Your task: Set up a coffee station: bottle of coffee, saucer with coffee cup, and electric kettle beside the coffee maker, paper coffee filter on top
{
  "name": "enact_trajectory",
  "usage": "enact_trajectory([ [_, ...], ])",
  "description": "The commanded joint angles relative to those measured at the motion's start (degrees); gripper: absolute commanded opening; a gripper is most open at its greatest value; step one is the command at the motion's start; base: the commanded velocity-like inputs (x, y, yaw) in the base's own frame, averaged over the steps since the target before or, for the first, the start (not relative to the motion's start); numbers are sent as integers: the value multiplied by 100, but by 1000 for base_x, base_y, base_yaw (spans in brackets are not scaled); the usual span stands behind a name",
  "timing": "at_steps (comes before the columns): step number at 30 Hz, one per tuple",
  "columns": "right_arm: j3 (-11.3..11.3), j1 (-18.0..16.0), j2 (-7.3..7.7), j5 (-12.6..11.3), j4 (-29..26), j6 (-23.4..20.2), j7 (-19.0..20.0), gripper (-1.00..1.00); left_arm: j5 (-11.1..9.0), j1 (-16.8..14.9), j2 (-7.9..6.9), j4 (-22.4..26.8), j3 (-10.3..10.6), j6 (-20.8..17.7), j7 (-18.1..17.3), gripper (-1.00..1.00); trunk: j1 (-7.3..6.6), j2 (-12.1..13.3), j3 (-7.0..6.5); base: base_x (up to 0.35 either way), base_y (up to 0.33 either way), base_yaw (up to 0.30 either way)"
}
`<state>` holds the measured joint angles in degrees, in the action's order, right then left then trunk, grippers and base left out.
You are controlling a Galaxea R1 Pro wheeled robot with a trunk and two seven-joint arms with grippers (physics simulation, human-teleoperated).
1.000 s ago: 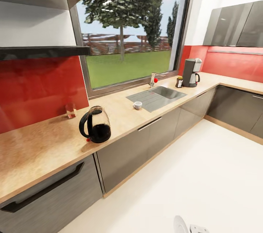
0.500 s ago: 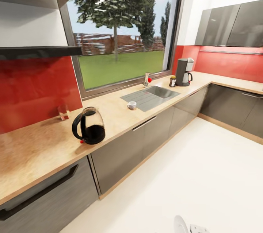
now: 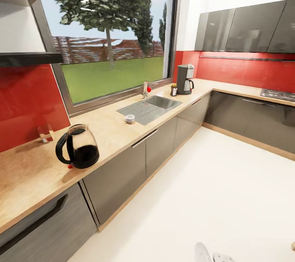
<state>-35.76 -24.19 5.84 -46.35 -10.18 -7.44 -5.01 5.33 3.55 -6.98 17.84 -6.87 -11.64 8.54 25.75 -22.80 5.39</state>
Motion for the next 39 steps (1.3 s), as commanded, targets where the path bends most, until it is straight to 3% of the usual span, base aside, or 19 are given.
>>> enact_trajectory([
  [1,-45,-4,5,-50,-19,-31,-27,-100,52,6,2,27,-31,-43,-6,100,4,-12,11,0,0,-300],
  [4,-45,-4,-2,-50,-19,-32,-27,-100,17,6,31,4,-51,-41,-18,100,4,-12,11,0,0,-300],
  [12,-50,-4,-36,-50,-19,-37,-25,-100,2,6,387,-303,-76,-40,-50,100,4,-12,11,0,0,-300],
  [25,-62,1,-93,-29,-24,-38,-10,-100,3,6,425,-316,-76,-40,-53,100,4,-12,11,0,0,-300],
  [28,-25,2,-225,39,104,-43,3,-100,3,6,425,-316,-77,-40,-52,100,4,-12,11,0,0,-300],
  [30,117,2,-310,250,221,-45,8,-100,3,6,425,-316,-73,-40,-52,100,4,-12,11,0,0,-300],
  [32,703,2,-407,925,385,-46,14,-100,3,6,425,-316,-72,-40,-52,100,4,-12,11,0,0,-300],
  [37,3167,2,-494,3819,560,-32,43,-100,3,6,425,-316,-77,-40,-54,100,4,-12,11,0,0,-300],
  [39,3826,2,-502,4584,546,-20,49,-100,3,6,425,-316,-77,-40,-54,100,4,-12,11,0,0,-300],
])
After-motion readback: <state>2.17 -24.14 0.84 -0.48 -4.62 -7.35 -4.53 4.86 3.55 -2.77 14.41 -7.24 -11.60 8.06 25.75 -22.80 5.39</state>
